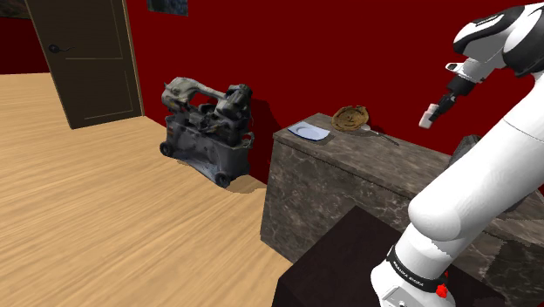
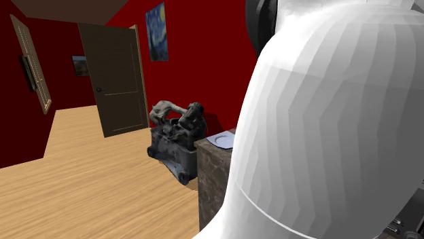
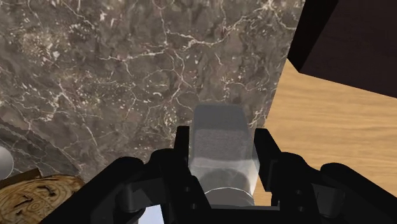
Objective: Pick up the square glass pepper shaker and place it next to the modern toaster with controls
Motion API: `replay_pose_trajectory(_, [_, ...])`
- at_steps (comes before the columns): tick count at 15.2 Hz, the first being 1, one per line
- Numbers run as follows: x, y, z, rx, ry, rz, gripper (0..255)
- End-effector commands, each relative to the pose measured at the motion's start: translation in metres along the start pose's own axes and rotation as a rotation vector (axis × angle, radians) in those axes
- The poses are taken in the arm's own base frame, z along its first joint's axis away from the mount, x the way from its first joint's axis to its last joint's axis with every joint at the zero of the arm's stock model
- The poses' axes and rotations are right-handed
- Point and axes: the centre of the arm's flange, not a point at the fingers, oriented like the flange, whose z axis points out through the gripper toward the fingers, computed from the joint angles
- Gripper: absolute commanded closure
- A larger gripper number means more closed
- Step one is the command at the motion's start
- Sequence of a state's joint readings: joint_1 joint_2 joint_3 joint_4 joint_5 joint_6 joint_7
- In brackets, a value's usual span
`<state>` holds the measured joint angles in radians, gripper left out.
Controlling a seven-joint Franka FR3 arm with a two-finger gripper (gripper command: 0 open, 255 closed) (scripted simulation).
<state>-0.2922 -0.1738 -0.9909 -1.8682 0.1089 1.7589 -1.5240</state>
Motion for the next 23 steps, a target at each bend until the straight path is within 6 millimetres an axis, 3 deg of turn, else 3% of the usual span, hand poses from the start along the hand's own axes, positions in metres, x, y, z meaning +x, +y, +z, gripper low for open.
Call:
replay_pose_trajectory(1, [-0.003, 0.001, 0.01, 0.0, 0.0, 0.0, 255])
replay_pose_trajectory(23, [-0.032, 0.004, 0.123, 0.0, 0.0, 0.0, 255])
